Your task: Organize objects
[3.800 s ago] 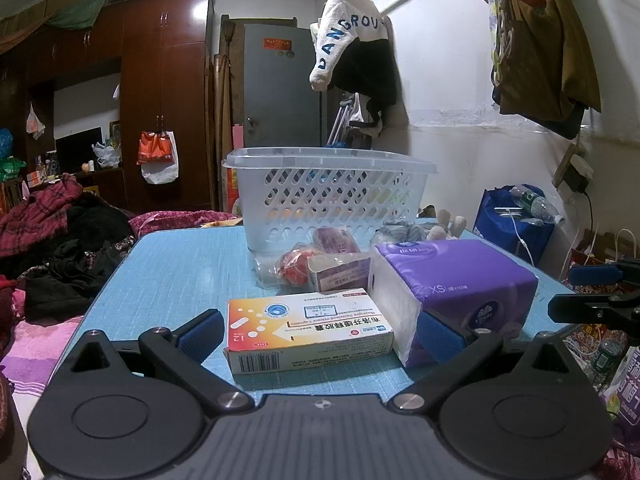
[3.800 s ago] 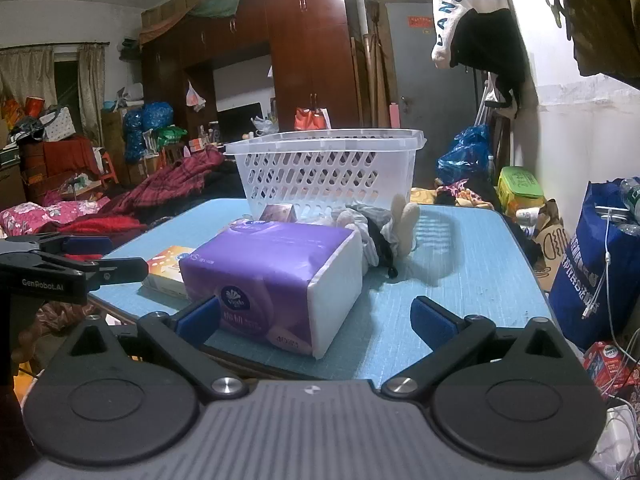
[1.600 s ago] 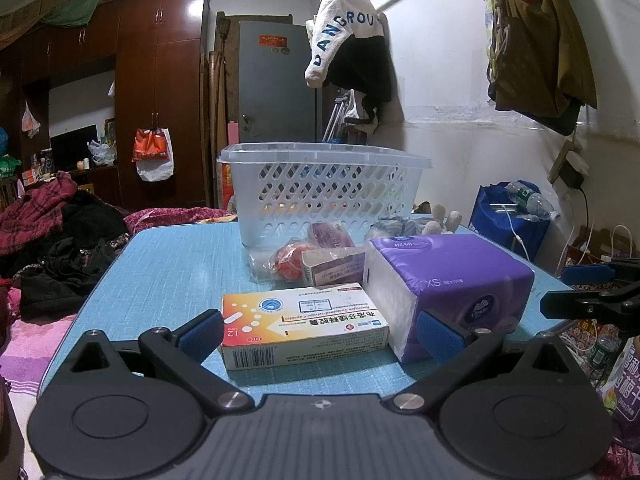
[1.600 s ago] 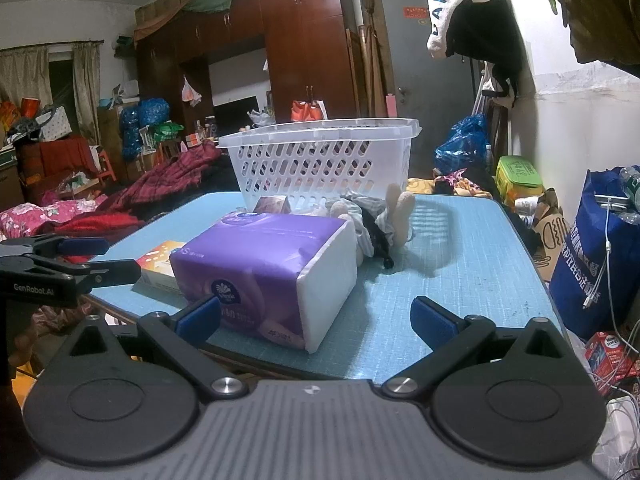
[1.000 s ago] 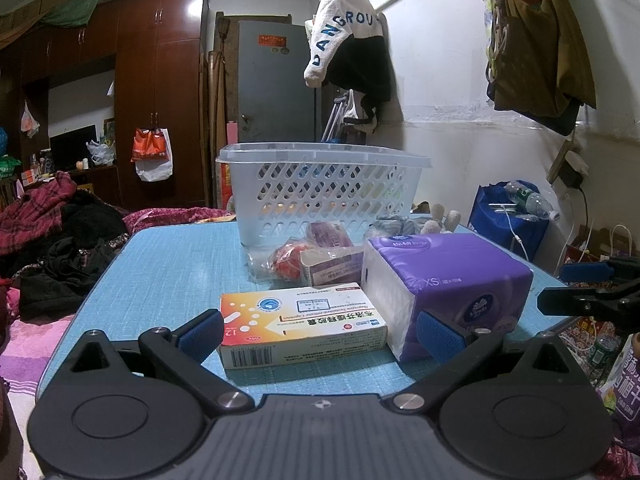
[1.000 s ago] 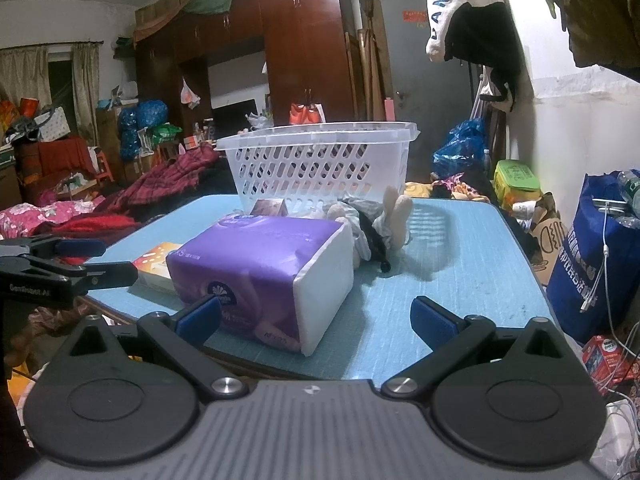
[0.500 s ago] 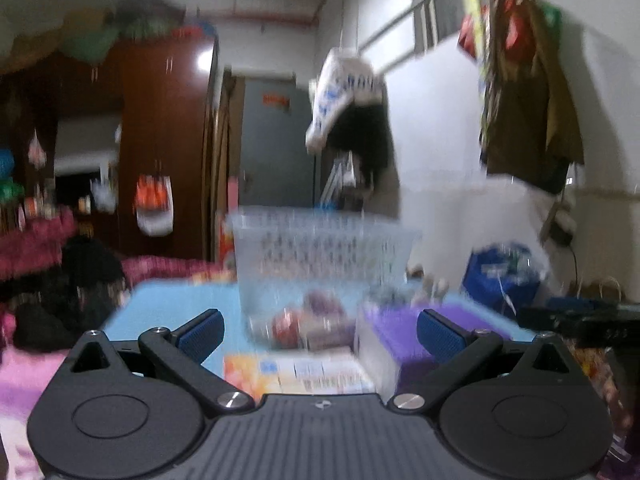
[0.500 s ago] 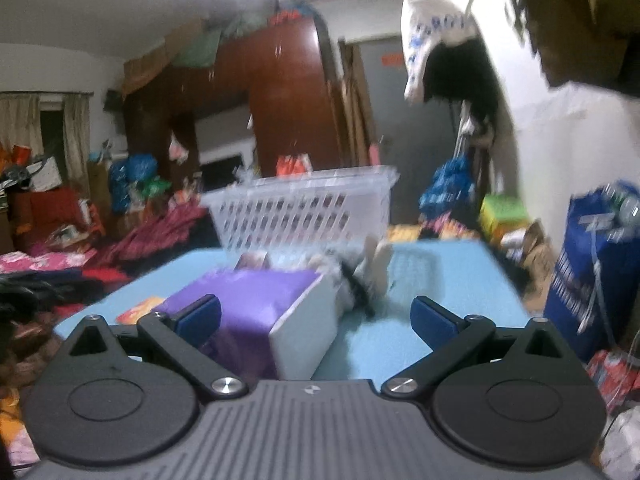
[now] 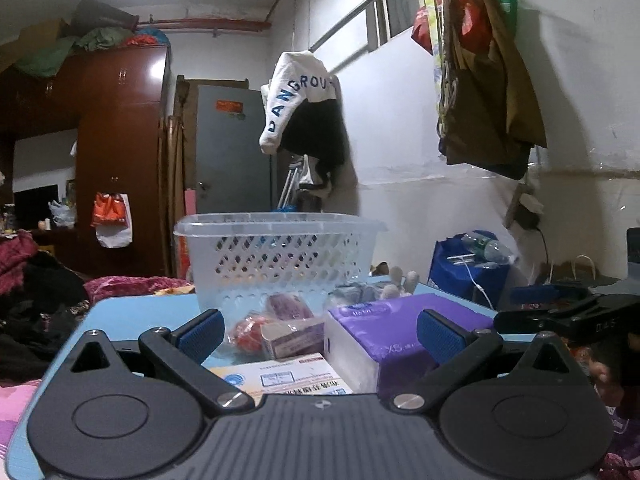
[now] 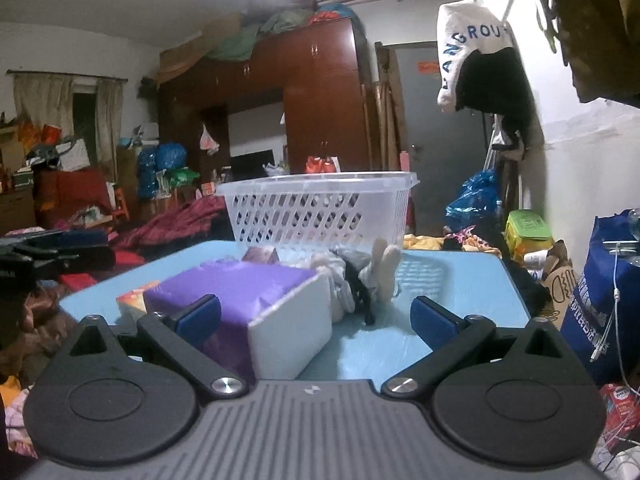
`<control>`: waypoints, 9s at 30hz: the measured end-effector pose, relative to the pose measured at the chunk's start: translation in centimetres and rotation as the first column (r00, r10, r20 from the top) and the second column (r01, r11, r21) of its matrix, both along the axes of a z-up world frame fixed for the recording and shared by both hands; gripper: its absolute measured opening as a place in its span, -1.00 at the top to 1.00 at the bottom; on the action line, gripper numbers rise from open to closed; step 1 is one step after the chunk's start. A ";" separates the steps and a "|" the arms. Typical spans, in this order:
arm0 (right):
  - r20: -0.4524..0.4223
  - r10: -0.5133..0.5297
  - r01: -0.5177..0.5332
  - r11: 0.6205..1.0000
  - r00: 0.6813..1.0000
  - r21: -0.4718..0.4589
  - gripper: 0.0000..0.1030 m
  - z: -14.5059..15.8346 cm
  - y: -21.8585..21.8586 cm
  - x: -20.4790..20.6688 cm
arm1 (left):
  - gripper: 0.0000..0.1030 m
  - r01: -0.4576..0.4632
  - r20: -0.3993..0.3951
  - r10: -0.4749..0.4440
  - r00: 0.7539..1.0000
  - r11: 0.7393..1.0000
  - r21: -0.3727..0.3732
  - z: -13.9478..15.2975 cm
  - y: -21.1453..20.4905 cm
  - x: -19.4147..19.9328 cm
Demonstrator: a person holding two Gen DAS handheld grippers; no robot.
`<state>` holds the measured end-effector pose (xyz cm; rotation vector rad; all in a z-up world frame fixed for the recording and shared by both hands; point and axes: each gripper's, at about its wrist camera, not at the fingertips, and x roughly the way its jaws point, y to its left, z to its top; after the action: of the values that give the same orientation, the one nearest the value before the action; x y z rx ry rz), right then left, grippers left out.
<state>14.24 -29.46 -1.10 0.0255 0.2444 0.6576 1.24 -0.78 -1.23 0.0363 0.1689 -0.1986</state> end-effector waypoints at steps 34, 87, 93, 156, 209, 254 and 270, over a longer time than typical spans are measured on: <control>-0.032 0.213 -0.214 0.977 0.976 -0.003 0.14 -2.1 0.0 -0.5 | -0.07 0.230 -0.053 -0.228 0.972 0.973 0.016 -4.5 -0.7 1.2; 0.308 0.153 -0.152 0.988 0.939 -0.026 0.33 12.0 4.0 4.4 | 0.34 0.231 0.197 -0.230 0.953 0.973 0.018 12.1 0.8 9.1; 0.236 0.143 -0.139 0.990 0.961 -0.034 0.33 11.3 5.6 8.0 | 0.34 0.214 0.106 -0.209 0.972 0.976 -0.029 11.8 2.5 14.3; -0.105 -0.014 0.027 0.991 0.994 0.129 -1.00 2.9 -1.1 2.8 | -0.75 -0.024 -0.151 0.020 0.988 0.999 -0.023 2.9 3.5 5.2; 0.000 -0.017 0.017 1.000 1.000 -0.022 0.69 1.6 -0.8 2.9 | 0.57 -0.019 -0.032 0.020 0.999 0.999 0.029 -0.3 -9.2 9.1; 0.028 -0.199 0.201 0.975 0.980 -0.092 0.74 7.6 7.4 13.9 | 0.67 -0.059 -0.203 0.073 0.977 0.995 0.075 9.3 -4.8 28.5; -0.122 -0.217 0.201 0.971 0.969 -0.131 0.42 7.6 7.3 15.2 | 0.17 -0.121 -0.278 0.124 0.952 0.992 0.029 9.0 -3.2 29.6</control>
<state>29.49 -22.19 6.47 -0.0173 0.4060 0.4302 30.87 -3.98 7.81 0.0089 0.4539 -0.0775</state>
